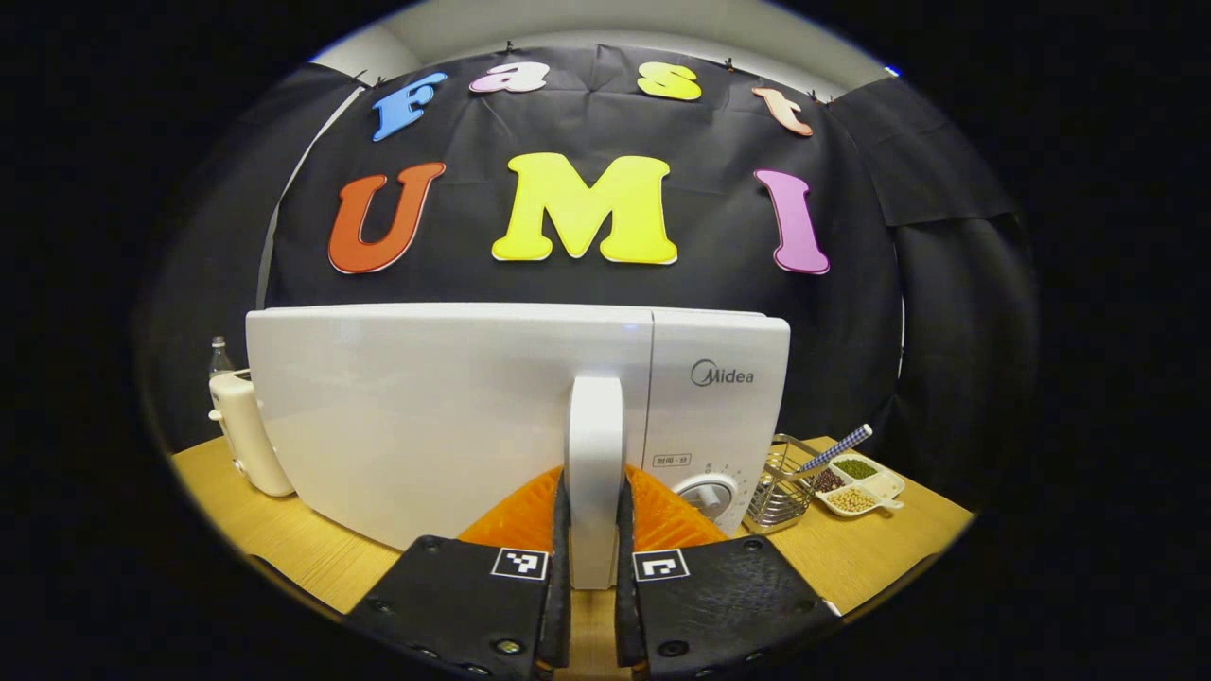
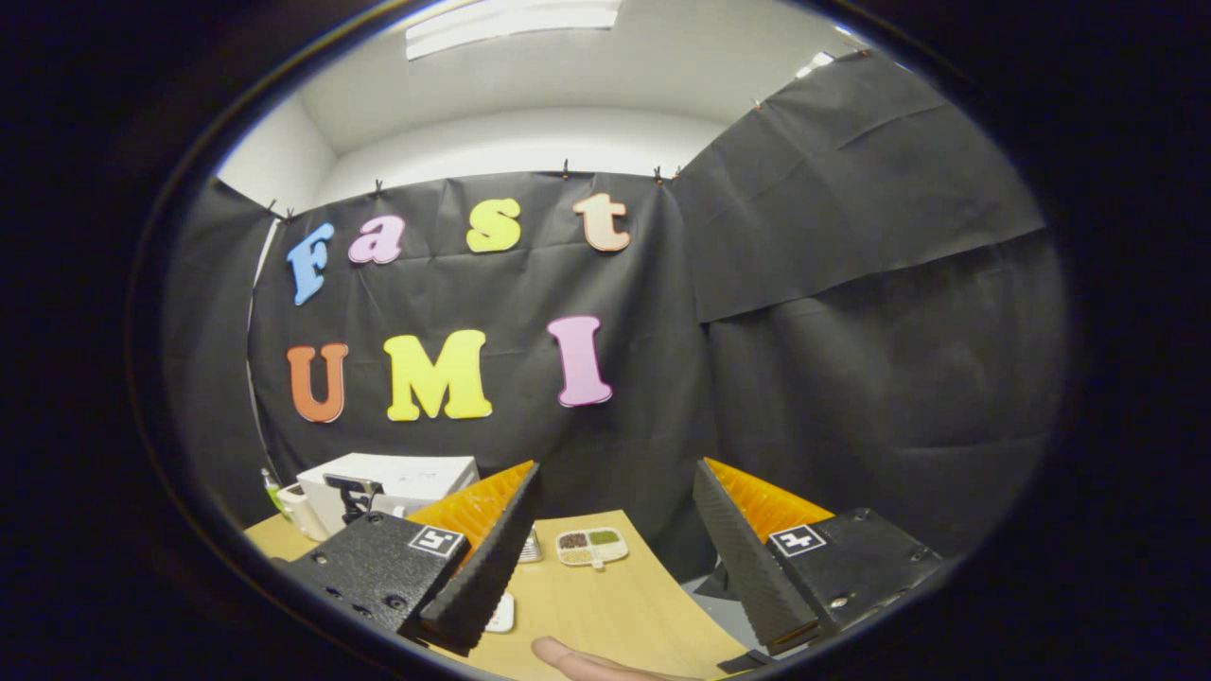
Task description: Open the microwave oven with the left hand, put the food in, and close the microwave oven.
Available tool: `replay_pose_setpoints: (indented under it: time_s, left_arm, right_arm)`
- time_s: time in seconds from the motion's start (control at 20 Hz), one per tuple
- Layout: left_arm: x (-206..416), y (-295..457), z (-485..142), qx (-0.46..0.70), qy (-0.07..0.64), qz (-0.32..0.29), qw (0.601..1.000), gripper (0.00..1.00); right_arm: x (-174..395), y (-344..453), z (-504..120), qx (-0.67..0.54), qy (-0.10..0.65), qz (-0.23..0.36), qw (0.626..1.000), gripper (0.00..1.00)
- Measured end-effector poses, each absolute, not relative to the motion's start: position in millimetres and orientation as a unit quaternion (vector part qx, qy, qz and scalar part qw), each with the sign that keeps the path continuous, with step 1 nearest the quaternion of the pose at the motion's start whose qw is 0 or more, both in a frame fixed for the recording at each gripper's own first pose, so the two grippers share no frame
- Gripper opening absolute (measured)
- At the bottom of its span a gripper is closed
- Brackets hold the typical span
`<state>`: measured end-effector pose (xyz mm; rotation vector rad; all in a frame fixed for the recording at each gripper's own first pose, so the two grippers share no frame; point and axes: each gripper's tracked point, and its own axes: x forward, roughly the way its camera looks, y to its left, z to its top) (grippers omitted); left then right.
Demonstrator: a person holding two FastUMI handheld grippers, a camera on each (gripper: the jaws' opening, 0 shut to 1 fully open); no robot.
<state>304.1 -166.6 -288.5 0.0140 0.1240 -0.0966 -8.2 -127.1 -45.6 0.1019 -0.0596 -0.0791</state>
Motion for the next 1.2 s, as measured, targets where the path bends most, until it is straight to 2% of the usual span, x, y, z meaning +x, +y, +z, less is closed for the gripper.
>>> replay_pose_setpoints:
  time_s: [0.1,0.15,0.2,0.5,0.75,0.9,0.95,1.0,1.05,1.2]
  left_arm:
    - [302.1,-166.8,-290.6,0.001,0.071,-0.048,0.996,0.19]
    - [302.3,-166.3,-290.8,0.001,0.073,-0.046,0.996,0.07]
    - [301.5,-165.3,-290.1,0.005,0.072,-0.046,0.996,0.07]
    - [275.4,-158.2,-289.9,0.002,0.068,-0.034,0.997,0.07]
    - [229.3,-144.3,-290.6,-0.025,0.07,-0.075,0.994,0.06]
    - [206.2,-132.7,-286.9,-0.03,0.051,-0.082,0.995,0.1]
    - [200.4,-126.6,-287.3,-0.021,0.053,-0.076,0.995,0.1]
    - [193.1,-120.9,-289.4,-0.019,0.061,-0.072,0.995,0.1]
    - [186.0,-116.7,-289.3,-0.023,0.064,-0.072,0.995,0.1]
    - [164.0,-102.9,-288.8,-0.022,0.069,-0.083,0.994,0.1]
  right_arm:
    - [-11.9,-126.4,-38.4,0.056,-0.044,-0.042,0.997,1.0]
    - [-12.8,-125.5,-38.1,0.057,-0.048,-0.042,0.996,0.94]
    - [-14.5,-121.9,-37.5,0.058,-0.049,-0.04,0.996,1.0]
    - [-18.6,-111.1,-38.1,0.058,-0.045,-0.029,0.997,1.0]
    - [-15.2,-93.7,-53.2,0.06,-0.025,-0.023,0.998,1.0]
    - [-19.9,-73.6,-62.6,0.054,-0.005,-0.014,0.998,1.0]
    - [-22.3,-64.9,-64.7,0.05,-0.001,-0.006,0.999,0.94]
    - [-25.0,-58.4,-65.6,0.045,0.002,-0.002,0.999,0.94]
    - [-26.8,-53.6,-66.5,0.039,0.002,0.001,0.999,1.0]
    - [-36.2,-42.5,-62.3,0.02,-0.006,0.005,1.0,1.0]
